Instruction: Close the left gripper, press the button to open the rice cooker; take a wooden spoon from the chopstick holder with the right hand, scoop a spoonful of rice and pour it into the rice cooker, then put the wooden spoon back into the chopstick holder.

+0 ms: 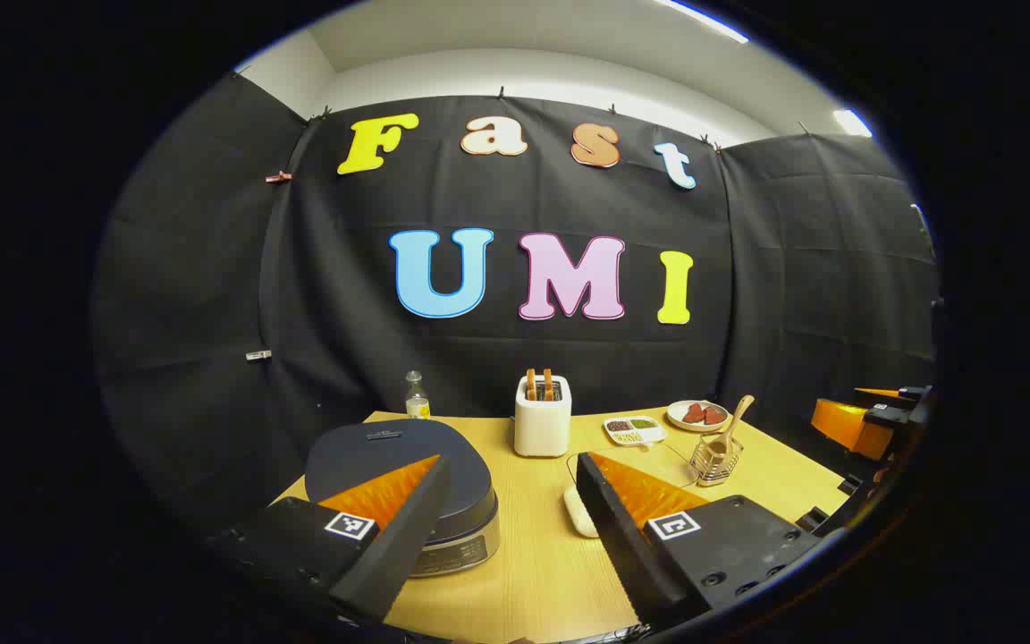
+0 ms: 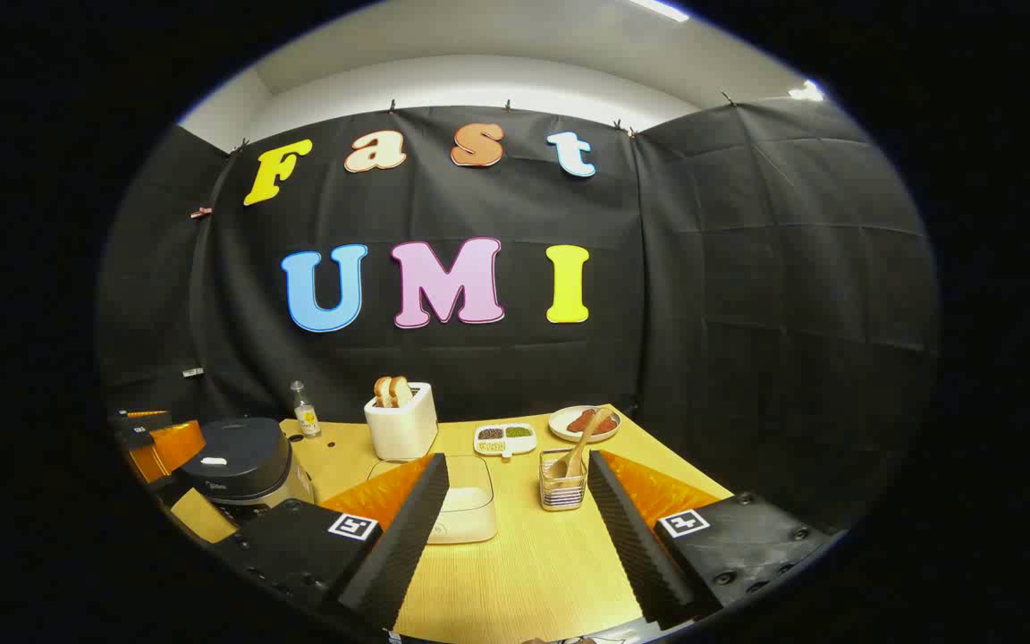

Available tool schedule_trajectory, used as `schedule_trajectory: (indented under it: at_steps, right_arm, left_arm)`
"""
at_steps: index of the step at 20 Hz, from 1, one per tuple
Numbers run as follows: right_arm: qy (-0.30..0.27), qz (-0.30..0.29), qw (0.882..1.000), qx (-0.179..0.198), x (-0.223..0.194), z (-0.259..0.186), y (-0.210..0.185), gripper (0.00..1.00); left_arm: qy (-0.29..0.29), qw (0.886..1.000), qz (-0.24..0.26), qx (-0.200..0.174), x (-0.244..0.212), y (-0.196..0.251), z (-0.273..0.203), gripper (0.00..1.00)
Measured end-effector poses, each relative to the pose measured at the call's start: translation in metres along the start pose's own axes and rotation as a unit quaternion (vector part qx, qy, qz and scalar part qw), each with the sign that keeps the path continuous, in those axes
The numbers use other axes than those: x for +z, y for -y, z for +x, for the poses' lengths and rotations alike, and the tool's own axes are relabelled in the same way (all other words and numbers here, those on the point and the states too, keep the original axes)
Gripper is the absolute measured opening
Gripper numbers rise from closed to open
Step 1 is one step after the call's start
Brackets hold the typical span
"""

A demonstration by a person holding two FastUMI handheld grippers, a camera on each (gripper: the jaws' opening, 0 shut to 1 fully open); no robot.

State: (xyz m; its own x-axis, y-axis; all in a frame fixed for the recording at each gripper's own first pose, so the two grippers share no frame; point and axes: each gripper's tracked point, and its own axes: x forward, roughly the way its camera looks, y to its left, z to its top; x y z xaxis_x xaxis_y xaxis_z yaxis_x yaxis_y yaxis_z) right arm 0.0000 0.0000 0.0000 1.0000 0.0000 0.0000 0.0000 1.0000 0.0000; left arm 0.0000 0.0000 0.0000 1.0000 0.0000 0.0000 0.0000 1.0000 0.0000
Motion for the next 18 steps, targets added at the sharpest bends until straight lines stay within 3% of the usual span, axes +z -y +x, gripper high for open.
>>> schedule_trajectory:
  at_steps: [18]
  right_arm:
    - [0.000, -0.008, 1.000, 0.017, -0.002, 0.002, -0.009, 0.99]
  left_arm:
    - [-0.007, 1.000, -0.013, 0.024, -0.008, -0.017, -0.004, 0.95]
